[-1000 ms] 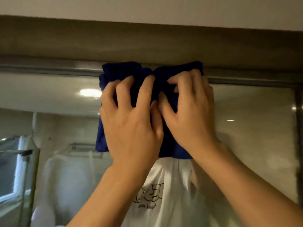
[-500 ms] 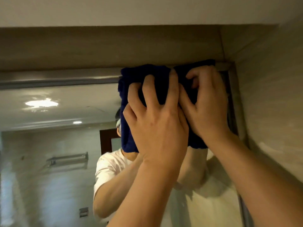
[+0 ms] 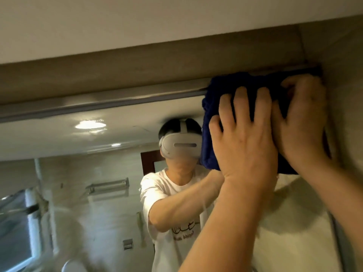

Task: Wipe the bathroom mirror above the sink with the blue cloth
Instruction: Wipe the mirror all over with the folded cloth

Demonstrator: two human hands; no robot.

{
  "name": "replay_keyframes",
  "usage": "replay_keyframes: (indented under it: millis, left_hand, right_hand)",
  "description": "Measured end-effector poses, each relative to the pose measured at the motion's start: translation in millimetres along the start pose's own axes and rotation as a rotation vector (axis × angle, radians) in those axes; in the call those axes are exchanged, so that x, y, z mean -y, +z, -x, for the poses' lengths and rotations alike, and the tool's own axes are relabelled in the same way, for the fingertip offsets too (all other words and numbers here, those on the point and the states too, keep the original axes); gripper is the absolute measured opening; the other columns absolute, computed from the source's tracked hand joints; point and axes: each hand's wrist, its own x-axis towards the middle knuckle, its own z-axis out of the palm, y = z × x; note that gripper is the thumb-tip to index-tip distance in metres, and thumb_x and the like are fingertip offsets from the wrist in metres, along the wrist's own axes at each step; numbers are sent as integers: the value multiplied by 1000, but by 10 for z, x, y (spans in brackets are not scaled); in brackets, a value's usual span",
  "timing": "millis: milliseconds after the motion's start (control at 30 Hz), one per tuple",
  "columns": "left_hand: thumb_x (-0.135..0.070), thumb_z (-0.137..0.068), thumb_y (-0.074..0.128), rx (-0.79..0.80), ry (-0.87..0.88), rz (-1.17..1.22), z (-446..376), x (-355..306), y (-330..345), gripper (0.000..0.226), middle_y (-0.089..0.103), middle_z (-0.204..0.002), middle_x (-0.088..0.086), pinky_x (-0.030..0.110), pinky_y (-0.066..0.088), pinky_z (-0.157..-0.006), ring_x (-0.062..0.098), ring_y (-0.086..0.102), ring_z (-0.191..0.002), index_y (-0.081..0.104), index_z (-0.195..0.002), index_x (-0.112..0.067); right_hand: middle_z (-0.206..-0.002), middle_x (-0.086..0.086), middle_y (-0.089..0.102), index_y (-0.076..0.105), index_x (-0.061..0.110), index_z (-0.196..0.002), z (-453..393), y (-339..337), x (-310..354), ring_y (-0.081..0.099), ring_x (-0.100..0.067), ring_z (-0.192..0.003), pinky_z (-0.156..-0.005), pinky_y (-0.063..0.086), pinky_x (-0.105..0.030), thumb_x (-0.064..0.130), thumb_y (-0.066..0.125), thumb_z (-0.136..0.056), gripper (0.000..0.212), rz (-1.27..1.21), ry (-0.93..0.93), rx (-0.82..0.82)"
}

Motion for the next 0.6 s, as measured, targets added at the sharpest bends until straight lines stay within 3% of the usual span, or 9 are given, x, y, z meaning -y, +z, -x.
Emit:
replay_keyframes:
  millis: [267, 500, 600]
  left_hand:
    - [-29, -93, 58, -77, -7, -18, -39, 662, -411, 31, 61, -128, 3, 40, 41, -86, 29, 50, -122, 64, -121, -18]
    - [-27, -91, 57, -139, -42, -45, -75, 1573, -1010, 26, 63, -125, 3, 41, 42, -80, 29, 51, -119, 69, -112, -18]
    - [-27, -90, 59, -109, -19, -44, -78, 1953, -1282, 27, 62, -125, 2, 40, 42, -80, 27, 49, -120, 69, -113, -19]
  right_hand:
    - [-105, -21, 54, 52, 3, -106, 236, 298, 684, 49, -36, -98, -82, 36, -46, 22, 52, -85, 28, -62, 15, -30]
    - [-102, -22, 55, 53, 2, -103, 515, 733, 1670, 51, -39, -98, -80, 36, -47, 22, 50, -83, 28, -132, -30, -29]
    - [-104, -22, 53, 51, 4, -103, 670, 904, 2042, 51, -40, -100, -81, 41, -54, 23, 51, -85, 26, -170, -9, -25]
